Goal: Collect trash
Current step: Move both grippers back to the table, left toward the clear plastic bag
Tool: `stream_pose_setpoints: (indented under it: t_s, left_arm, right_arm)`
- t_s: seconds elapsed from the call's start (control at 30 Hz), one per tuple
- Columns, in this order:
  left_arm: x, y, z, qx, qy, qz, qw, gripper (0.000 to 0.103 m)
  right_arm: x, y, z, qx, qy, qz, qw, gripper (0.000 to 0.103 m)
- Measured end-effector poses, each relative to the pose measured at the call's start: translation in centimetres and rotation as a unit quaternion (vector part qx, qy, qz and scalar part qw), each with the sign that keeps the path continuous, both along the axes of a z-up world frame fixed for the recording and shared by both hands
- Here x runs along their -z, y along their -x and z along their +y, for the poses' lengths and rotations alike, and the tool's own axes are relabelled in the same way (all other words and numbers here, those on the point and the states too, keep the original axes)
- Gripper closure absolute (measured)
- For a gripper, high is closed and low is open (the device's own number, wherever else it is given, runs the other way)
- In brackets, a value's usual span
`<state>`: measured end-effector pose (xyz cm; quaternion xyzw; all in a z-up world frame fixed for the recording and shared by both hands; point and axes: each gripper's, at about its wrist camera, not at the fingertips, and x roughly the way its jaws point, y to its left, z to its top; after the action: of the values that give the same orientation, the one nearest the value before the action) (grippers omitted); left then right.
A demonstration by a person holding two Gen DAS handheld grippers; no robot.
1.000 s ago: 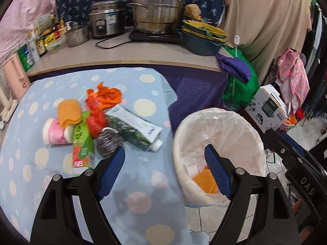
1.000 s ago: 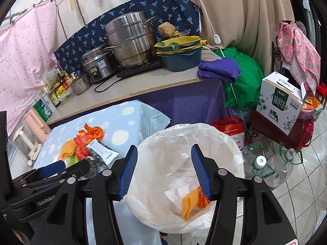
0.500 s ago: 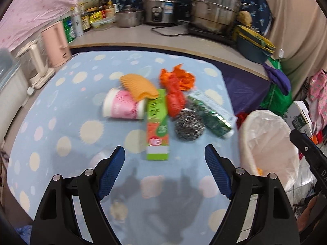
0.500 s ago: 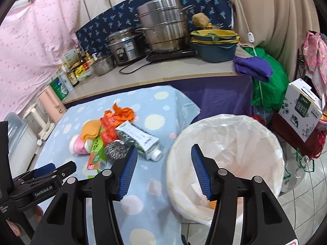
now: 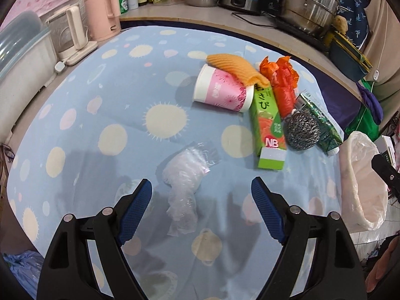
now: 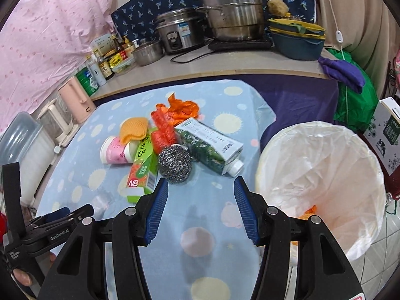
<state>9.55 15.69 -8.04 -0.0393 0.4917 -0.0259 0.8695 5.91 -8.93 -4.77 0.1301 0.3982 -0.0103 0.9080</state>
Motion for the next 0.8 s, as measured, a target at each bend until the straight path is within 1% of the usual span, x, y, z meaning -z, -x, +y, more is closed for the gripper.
stream_pose_setpoints:
  t_s: [0.23, 0.4, 0.57, 0.67, 0.77, 0.8]
  left_arm:
    - [1.6, -0.7, 1.1, -0.005, 0.016, 0.013, 0.9998, 0.025]
    - [2.5, -1.3, 1.7, -0.009, 0.027, 0.022, 0.9994, 0.026]
    - [3.0, -1.9, 2.4, -0.019, 0.041, 0.025, 0.9987, 0.026]
    - [3.4, -2.2, 2.5, -0.021, 0.042, 0.029, 0.9985, 0.031]
    - [3.8, -2.4, 2.5, -0.019, 0.046, 0.035, 0.9981, 0.039]
    - [3.9, -2.5, 2.5, -0.018, 0.048, 0.037, 0.9980, 0.042]
  right_arm:
    - [1.4, -1.9, 1.7, -0.014, 0.005, 0.016, 1.000, 0.050]
    - [2.4, -3.7, 2.3, -0.015, -0.012, 0.027, 0.999, 0.050]
    - [3.3, -5.3, 2.9, -0.016, -0.017, 0.039, 0.999, 0.050]
    - [3.8, -6.2, 3.3, -0.017, -0.012, 0.043, 0.999, 0.049]
    - [4.3, -7.2, 3.8, -0.018, -0.009, 0.047, 0.999, 0.049]
    - [4.5, -7.4, 4.0, -0.018, -0.008, 0.048, 0.999, 0.048]
